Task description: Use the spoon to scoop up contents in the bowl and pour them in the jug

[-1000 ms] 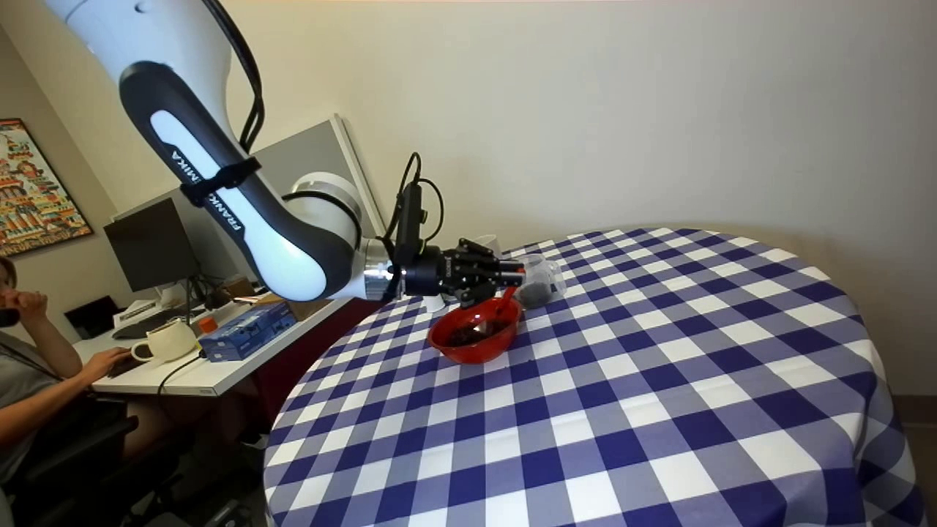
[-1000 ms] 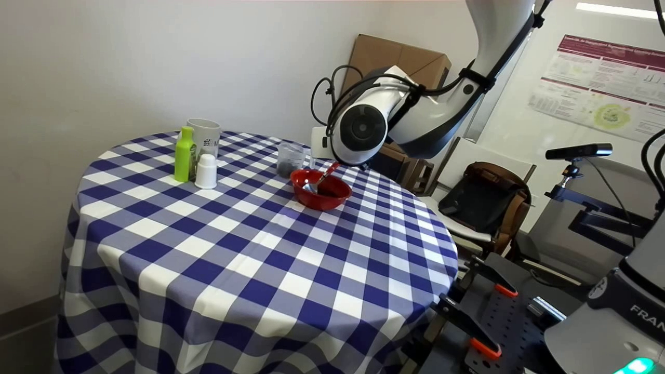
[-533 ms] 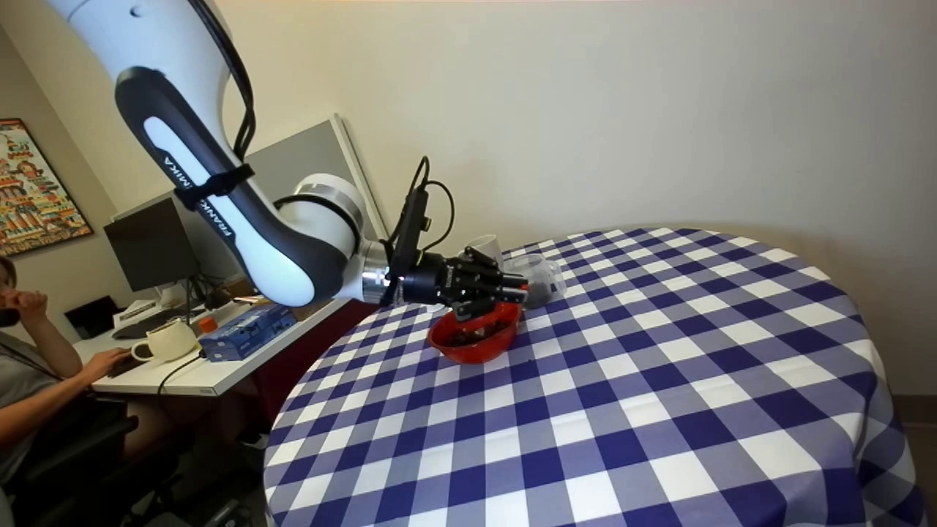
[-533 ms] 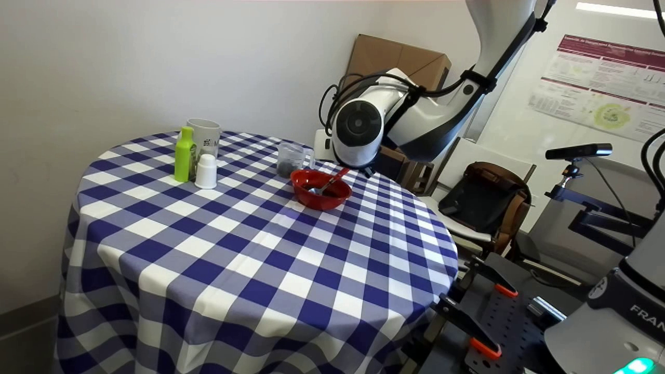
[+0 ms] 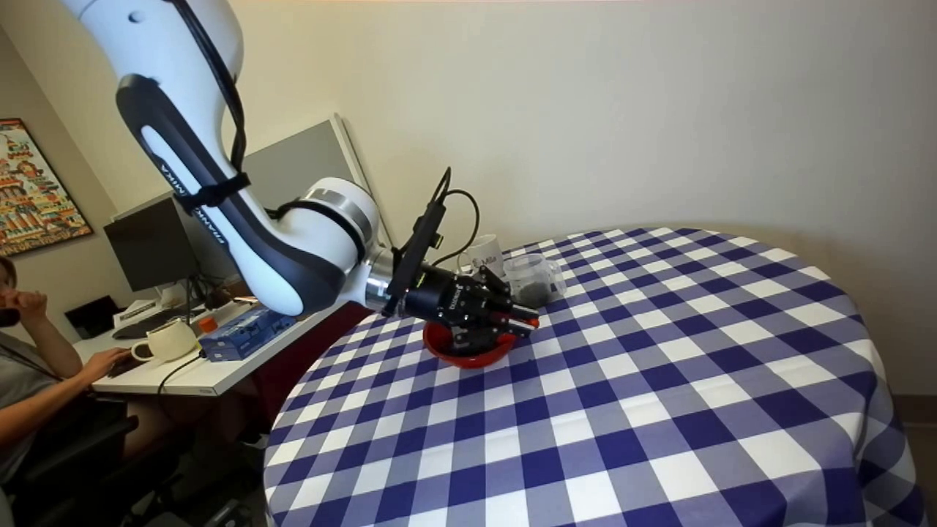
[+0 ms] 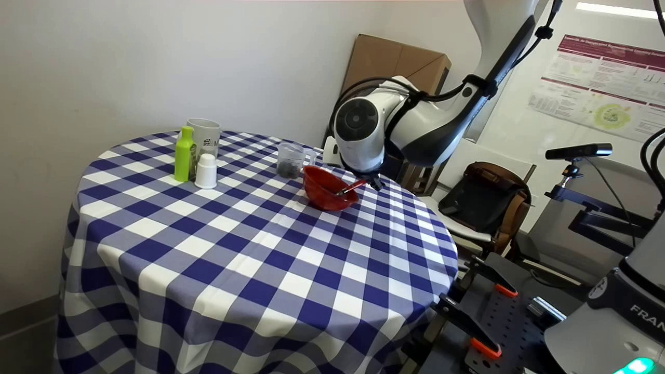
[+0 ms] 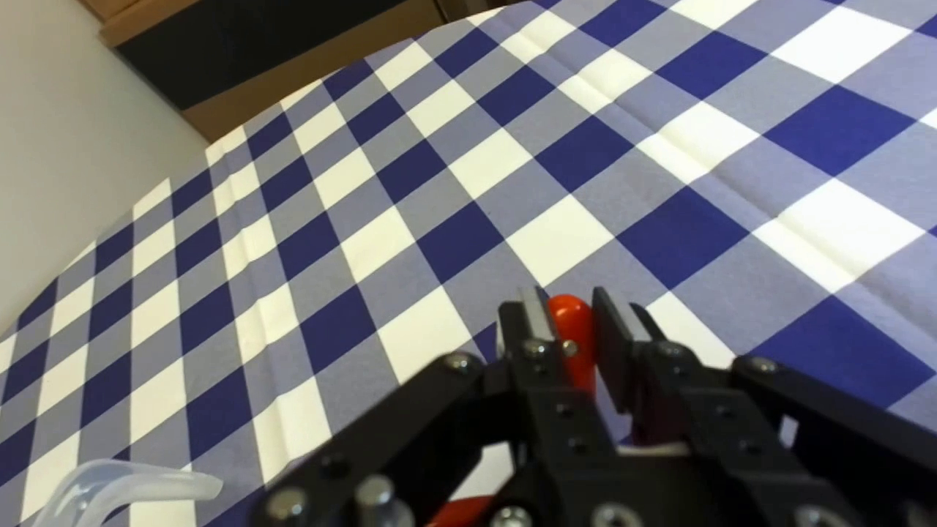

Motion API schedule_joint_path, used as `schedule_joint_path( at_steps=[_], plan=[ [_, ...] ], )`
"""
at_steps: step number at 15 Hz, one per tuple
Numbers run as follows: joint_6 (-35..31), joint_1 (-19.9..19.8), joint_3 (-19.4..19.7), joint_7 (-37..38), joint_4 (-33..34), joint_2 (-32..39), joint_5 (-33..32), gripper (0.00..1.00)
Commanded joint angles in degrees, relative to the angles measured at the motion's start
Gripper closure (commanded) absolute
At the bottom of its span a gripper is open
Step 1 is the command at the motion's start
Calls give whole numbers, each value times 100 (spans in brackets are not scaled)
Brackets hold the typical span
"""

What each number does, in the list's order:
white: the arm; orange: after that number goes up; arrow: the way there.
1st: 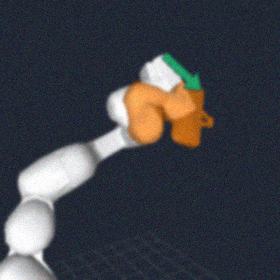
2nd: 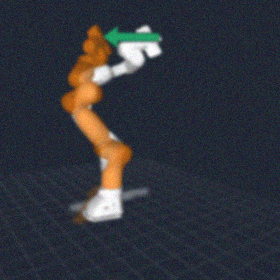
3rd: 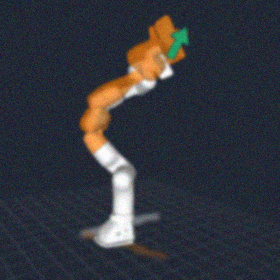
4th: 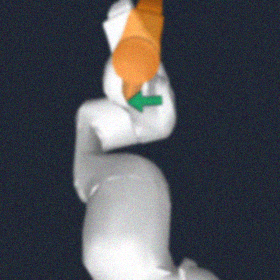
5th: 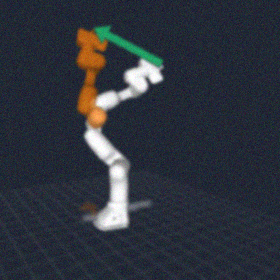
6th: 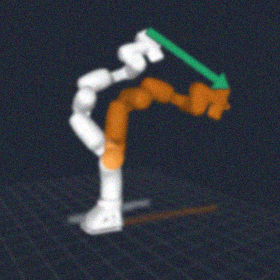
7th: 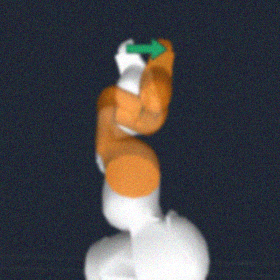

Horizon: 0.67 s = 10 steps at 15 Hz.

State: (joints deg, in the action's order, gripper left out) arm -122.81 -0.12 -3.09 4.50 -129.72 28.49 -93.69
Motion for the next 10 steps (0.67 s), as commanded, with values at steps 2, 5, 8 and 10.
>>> schedule_joint_path(
  at_steps=[2,5,8,10],
  plan=[
    [-225,-119,-55,-47,26,50,365,95],
    [-251,-105,-57,-89,44,20,491,95],
    [-342,-122,-95,-272,49,-41,758,95],
    [-420,-131,-138,-520,49,-98,1094,95]
  ],
)
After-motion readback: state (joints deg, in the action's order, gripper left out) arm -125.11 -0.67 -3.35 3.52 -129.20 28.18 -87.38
